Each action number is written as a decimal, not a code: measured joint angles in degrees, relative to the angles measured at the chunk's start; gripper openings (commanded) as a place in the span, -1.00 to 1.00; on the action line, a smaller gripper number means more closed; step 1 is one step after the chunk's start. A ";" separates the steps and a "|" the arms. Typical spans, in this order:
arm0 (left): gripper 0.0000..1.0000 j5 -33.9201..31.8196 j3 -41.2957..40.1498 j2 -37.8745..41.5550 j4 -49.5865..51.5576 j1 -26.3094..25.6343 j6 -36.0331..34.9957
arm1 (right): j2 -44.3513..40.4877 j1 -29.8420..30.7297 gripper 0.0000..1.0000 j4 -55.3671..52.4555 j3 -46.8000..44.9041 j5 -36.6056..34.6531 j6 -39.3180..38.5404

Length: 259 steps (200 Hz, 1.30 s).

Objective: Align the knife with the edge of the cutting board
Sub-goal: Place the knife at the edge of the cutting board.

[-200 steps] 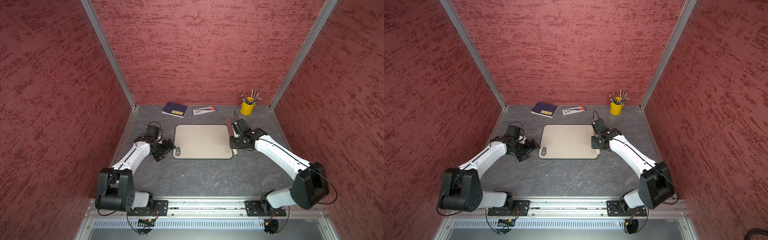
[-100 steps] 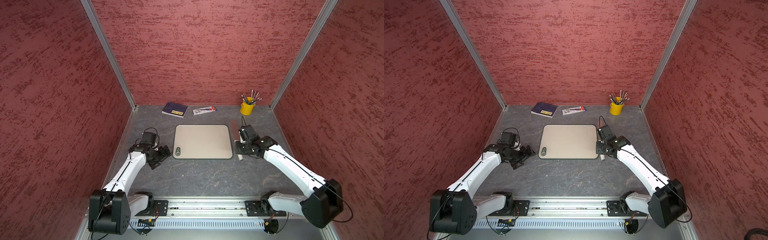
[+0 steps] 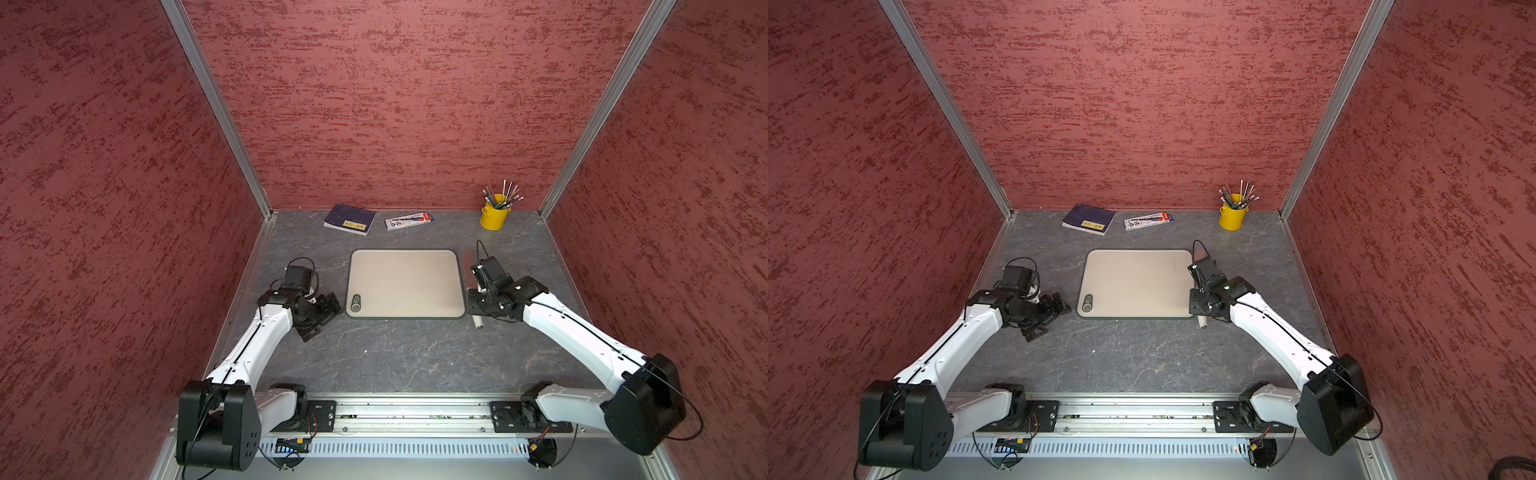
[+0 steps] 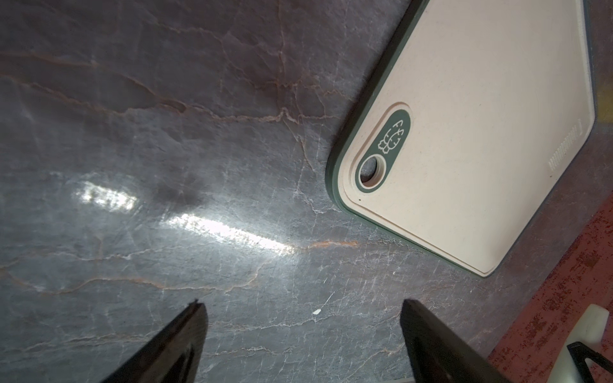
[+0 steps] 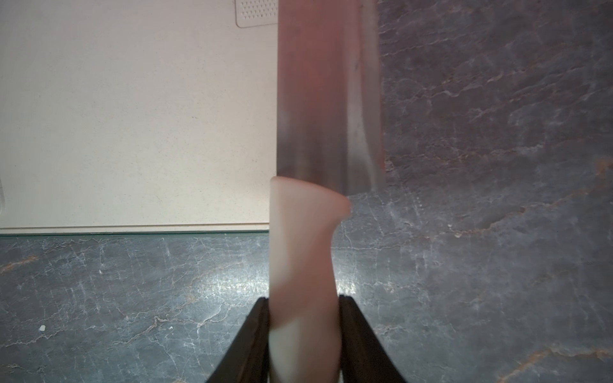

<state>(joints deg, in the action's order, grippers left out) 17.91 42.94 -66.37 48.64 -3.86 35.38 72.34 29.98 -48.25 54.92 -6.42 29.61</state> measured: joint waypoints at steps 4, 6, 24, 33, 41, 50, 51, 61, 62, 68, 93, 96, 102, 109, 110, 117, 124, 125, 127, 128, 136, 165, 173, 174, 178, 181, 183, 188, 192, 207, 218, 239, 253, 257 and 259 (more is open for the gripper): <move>0.91 0.00 0.00 0.02 0.00 0.00 0.00 | 0.02 0.46 -1.00 0.15 -0.26 -0.17 0.35; 0.91 0.00 0.00 0.02 0.00 0.00 0.00 | 0.02 0.66 -1.00 0.26 -0.39 -0.24 0.61; 0.91 -0.02 0.00 0.02 0.02 0.02 -0.02 | 0.66 2.67 -1.00 0.68 -1.70 -1.20 2.16; 0.91 -0.04 0.00 0.02 0.02 0.07 -0.02 | 1.25 3.63 -1.00 1.11 -2.51 -1.70 2.93; 0.91 -0.04 0.00 0.02 0.02 0.13 -0.02 | 1.88 4.52 -1.00 1.57 -3.19 -2.12 3.23; 0.91 -0.02 0.00 0.02 0.04 0.31 -0.02 | 2.58 5.40 -1.00 2.12 -3.85 -2.69 3.63; 0.91 -0.02 0.00 0.02 0.04 0.31 -0.02 | 2.62 5.46 -1.00 2.14 -3.89 -2.73 3.65; 0.91 0.00 0.00 0.02 0.07 0.48 -0.02 | 3.37 6.25 -1.00 2.69 -4.52 -3.34 4.00; 0.91 0.00 0.00 0.02 0.07 0.48 -0.02 | 3.50 6.36 -1.00 2.73 -4.59 -3.45 4.09; 0.91 0.00 0.00 0.02 0.09 0.61 -0.02 | 3.91 6.71 -1.00 3.04 -4.85 -3.80 4.33; 0.91 0.15 0.00 0.02 0.20 0.76 -0.02 | 5.55 8.15 -1.00 4.09 -5.35 -5.40 5.62; 0.91 0.17 0.00 0.02 0.20 0.76 -0.04 | 5.81 8.35 -1.00 4.24 -5.35 -5.70 5.84; 0.91 0.20 0.00 0.02 0.20 0.76 -0.04 | 6.34 8.68 -1.00 4.55 -5.35 -6.38 6.25; 0.91 0.20 0.00 0.02 0.20 0.76 -0.04 | 7.08 9.16 -1.00 4.94 -5.35 -7.17 6.69; 0.91 0.20 0.00 0.02 0.20 0.76 -0.04 | 7.23 9.27 -1.00 5.01 -5.35 -7.30 6.80; 0.92 0.20 0.00 0.02 0.20 0.76 -0.04 | 8.20 9.77 -1.00 5.40 -5.35 -8.13 7.30; 0.92 0.24 0.00 0.02 0.17 0.81 -0.04 | 9.25 10.25 -1.00 5.68 -5.38 -8.85 7.87; 0.92 0.24 0.00 0.02 0.17 0.83 -0.04 | 9.33 10.29 -1.00 5.70 -5.38 -8.92 7.93; 0.92 0.28 0.00 0.02 0.17 0.85 -0.04 | 9.64 10.43 -1.00 5.77 -5.38 -9.11 8.11; 0.92 0.31 0.00 0.02 0.20 0.87 -0.04 | 9.90 10.51 -1.00 5.86 -5.40 -9.22 8.24; 0.92 0.57 0.00 0.02 0.17 1.14 -0.07 | 11.10 10.91 -1.00 6.32 -5.57 -9.84 8.96; 0.92 1.55 0.00 0.02 0.17 2.23 -0.09 | 13.57 12.02 -1.00 8.46 -7.41 -11.63 10.97; 0.93 1.64 0.00 0.02 0.17 2.32 -0.09 | 13.75 12.41 -1.00 8.83 -7.78 -12.13 11.15; 0.92 1.66 0.00 0.02 0.17 2.32 -0.09 | 13.77 12.44 -1.00 8.85 -7.80 -12.17 11.17; 0.92 1.70 0.00 0.02 0.17 2.34 -0.09 | 13.84 12.72 -1.00 9.05 -7.91 -12.41 11.34; 0.93 1.73 0.00 0.02 0.17 2.36 -0.09 | 13.90 12.90 -1.00 9.16 -7.96 -12.66 11.39; 0.92 1.73 0.00 0.02 0.17 2.36 -0.09 | 13.94 13.03 -1.00 9.22 -7.98 -12.76 11.45; 0.93 1.77 0.00 0.00 0.17 2.36 -0.09 | 14.01 13.29 -1.00 9.42 -7.98 -13.03 11.54; 0.93 1.81 0.00 0.00 0.17 2.36 -0.09 | 14.05 13.49 -1.00 9.64 -7.98 -13.18 11.54; 0.93 2.10 0.00 -0.11 0.17 2.36 -0.09 | 14.36 14.08 -1.00 10.49 -7.98 -13.42 11.56; 0.93 2.43 0.00 -0.39 0.15 2.38 -0.11 | 14.64 14.47 -1.00 11.15 -8.07 -13.44 11.56; 0.93 2.75 0.00 -0.90 0.15 2.47 -0.13 | 15.08 15.34 -1.00 11.72 -8.24 -13.70 11.56; 0.93 2.80 0.00 -0.90 0.13 2.54 -0.11 | 15.10 15.65 -1.00 12.26 -8.39 -13.77 11.56; 0.93 2.80 0.00 -0.90 0.13 2.56 -0.11 | 15.10 15.69 -1.00 12.48 -8.50 -13.77 11.58; 0.93 2.80 0.00 -0.90 0.13 2.58 -0.11 | 15.10 15.69 -1.00 12.57 -8.57 -13.77 11.58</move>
<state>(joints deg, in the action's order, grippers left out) 20.71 42.94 -67.26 48.77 -1.28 35.27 87.44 45.67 -35.68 46.35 -20.18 41.19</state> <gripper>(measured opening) 0.964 0.349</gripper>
